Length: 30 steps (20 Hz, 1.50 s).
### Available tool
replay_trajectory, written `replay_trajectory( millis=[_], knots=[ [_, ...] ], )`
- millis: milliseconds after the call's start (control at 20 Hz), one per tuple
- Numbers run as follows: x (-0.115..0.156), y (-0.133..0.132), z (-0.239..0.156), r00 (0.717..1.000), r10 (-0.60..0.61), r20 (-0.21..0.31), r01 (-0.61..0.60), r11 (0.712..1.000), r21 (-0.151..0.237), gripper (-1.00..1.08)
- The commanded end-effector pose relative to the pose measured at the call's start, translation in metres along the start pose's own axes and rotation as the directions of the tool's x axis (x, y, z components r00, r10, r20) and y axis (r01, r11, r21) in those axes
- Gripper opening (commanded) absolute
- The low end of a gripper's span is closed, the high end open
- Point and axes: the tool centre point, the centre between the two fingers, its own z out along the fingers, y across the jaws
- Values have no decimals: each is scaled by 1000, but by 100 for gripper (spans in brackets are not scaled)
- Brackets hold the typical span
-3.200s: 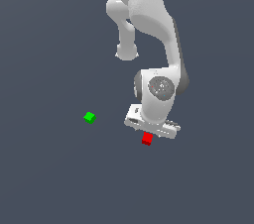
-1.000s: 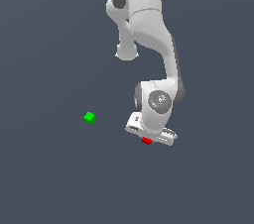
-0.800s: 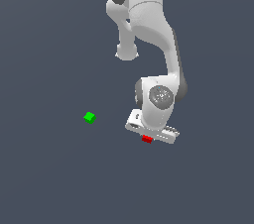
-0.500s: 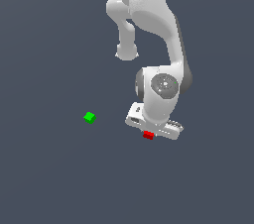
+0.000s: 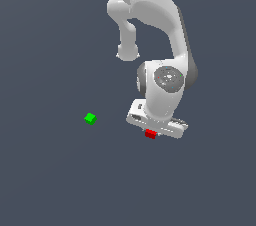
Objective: Stack the red cube on top of the green cube.
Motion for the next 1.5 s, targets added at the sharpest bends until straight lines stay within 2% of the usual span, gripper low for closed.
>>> replay_trajectory(
  millis=[0,300,600,1450],
  knots=[
    [0,1,0,1000,0,0,0,1000,0,-100],
    [-1,16,3,1000,0,0,0,1000,0,-100],
    [-3,53,10,1000,0,0,0,1000,0,-100],
    [-11,243,46,1000,0,1,0,1000,-1,-100]
  ],
)
